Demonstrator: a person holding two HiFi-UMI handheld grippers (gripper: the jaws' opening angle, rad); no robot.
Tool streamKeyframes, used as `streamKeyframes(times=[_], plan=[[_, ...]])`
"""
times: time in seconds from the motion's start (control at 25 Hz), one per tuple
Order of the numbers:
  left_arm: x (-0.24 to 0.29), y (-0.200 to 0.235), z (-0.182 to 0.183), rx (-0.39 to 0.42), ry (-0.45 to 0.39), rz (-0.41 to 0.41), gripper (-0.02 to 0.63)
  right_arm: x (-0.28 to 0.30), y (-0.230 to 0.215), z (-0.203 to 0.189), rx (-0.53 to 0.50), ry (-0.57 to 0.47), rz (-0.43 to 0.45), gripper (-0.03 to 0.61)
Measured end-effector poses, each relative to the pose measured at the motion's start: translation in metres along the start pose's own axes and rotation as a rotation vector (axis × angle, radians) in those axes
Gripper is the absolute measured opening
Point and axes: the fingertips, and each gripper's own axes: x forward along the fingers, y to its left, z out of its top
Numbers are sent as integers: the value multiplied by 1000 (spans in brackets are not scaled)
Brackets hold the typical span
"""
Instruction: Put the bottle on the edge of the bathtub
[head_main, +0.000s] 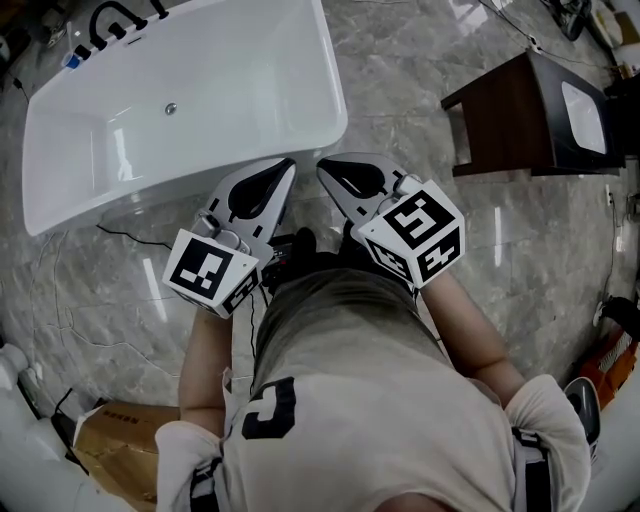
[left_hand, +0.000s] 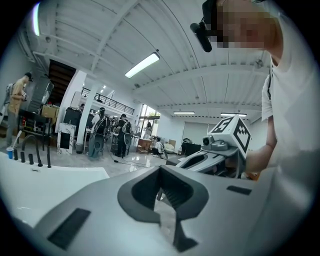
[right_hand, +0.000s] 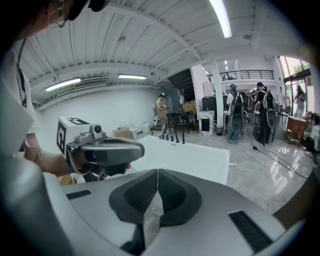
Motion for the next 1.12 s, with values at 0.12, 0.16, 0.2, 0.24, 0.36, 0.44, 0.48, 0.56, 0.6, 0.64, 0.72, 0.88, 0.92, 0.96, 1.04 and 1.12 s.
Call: streamKeyframes(times=[0.12, 0.16, 0.2, 0.24, 0.36, 0.44, 0.48, 0.56, 0.6, 0.64, 0.72, 0.88, 0.92, 0.96, 1.04, 1.12], plan=[[1, 2, 1, -1, -1, 0, 57, 2, -2, 2, -1, 0, -3, 28], [1, 2, 1, 0, 1, -1, 55, 3, -3, 2, -1, 0, -3, 28], [2, 3, 1, 1, 4, -2, 57, 4, -3, 2, 1, 0, -3, 28], [2, 2, 0, 2, 6, -3, 55, 4, -3, 1, 3, -1, -3, 28], [1, 1, -2, 5, 14, -6, 55, 4, -1, -1, 4, -2, -1, 28], [1, 1, -1, 6, 15, -7, 55, 4, 0, 0, 0, 0, 2, 28], [1, 1, -1, 6, 15, -7, 55, 4, 0, 0, -2, 2, 3, 28], [2, 1, 1, 6, 15, -8, 55, 4, 0, 0, -5, 3, 7, 28], [3, 0, 1, 7, 15, -8, 55, 4, 0, 1, -7, 3, 9, 28], [4, 0, 1, 7, 15, -9, 55, 4, 0, 1, -9, 3, 11, 28], [6, -1, 1, 9, 15, -11, 55, 4, 0, 0, -12, 3, 13, 28], [6, 0, -1, 7, 15, -11, 57, 5, -1, -1, -13, 7, 14, 28], [6, 0, 0, 7, 15, -11, 55, 4, -1, -1, -13, 8, 14, 28], [6, 0, 0, 7, 15, -10, 57, 4, -1, -1, -13, 7, 14, 28], [7, 0, 2, 6, 15, -10, 57, 4, -1, 1, -14, 6, 14, 28], [7, 0, 3, 5, 14, -9, 55, 4, -2, 2, -14, 6, 14, 28]])
